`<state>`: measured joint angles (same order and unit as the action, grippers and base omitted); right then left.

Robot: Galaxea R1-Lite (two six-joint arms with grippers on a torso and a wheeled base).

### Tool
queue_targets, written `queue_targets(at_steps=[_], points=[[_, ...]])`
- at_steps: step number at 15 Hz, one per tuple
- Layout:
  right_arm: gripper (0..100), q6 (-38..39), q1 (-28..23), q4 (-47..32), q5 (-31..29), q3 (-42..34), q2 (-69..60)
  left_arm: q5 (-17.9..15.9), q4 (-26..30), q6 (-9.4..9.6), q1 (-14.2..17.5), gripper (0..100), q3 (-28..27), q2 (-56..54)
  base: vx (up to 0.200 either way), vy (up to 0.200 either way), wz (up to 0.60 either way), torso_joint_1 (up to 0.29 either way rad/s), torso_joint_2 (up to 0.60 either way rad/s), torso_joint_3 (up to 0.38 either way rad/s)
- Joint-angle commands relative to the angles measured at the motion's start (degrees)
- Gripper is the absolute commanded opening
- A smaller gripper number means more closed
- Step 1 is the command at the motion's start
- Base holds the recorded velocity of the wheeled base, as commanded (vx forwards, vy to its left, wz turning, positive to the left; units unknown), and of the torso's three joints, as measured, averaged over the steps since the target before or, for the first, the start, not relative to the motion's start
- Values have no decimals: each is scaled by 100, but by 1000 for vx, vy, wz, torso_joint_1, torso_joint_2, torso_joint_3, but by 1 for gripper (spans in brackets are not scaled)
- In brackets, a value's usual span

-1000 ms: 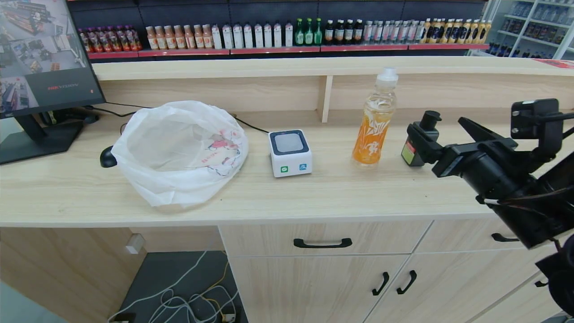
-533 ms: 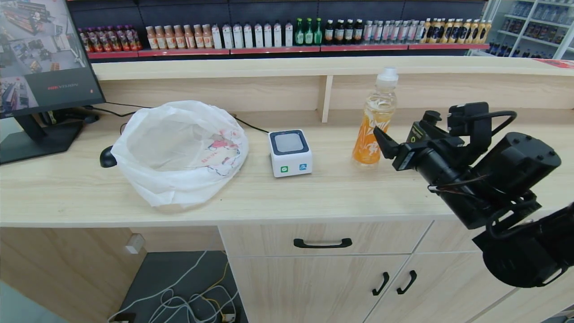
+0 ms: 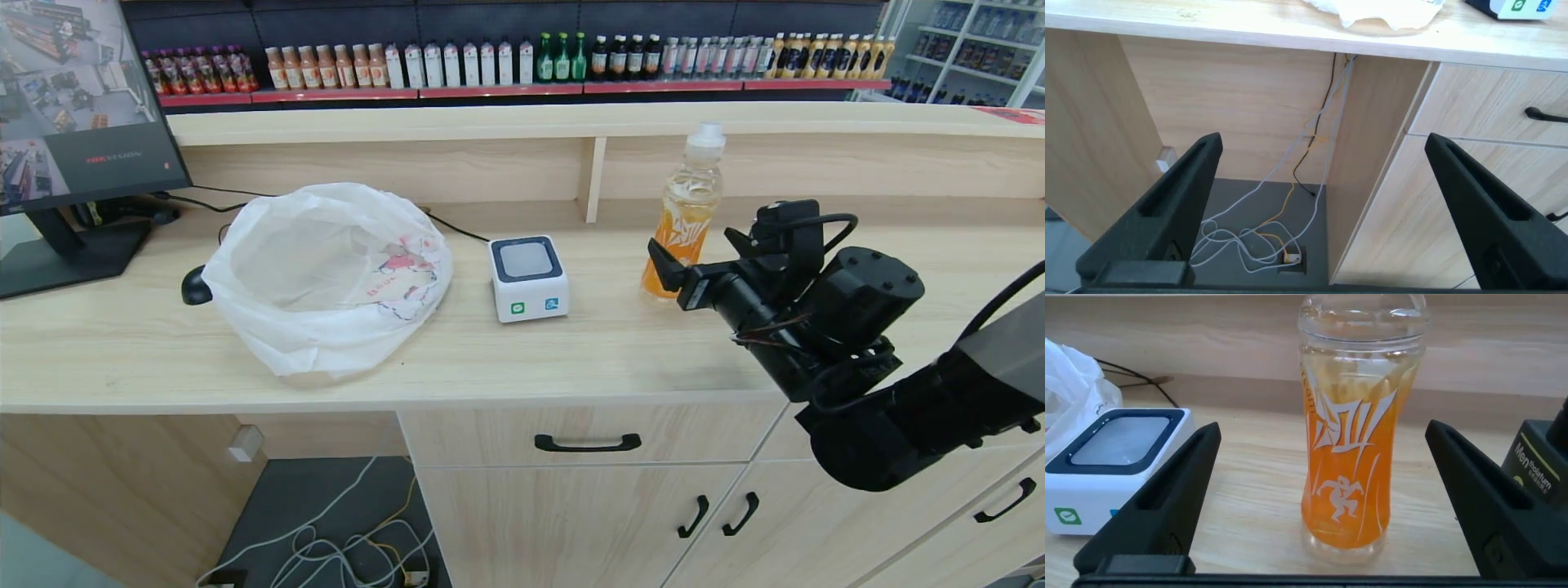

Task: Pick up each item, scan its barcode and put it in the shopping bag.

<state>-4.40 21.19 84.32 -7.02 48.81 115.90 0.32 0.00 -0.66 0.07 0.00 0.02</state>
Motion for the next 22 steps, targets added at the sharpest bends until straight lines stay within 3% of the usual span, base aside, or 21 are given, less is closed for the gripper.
queue_targets(at_steps=[1, 22], points=[[100, 1, -27, 5, -1, 23, 82, 3, 0, -4, 1, 100, 0, -2, 0, 0, 0, 0, 0, 0], [100, 264, -247, -21, 8, 902, 882, 3, 0, -4, 1, 100, 0, -2, 0, 0, 0, 0, 0, 0]])
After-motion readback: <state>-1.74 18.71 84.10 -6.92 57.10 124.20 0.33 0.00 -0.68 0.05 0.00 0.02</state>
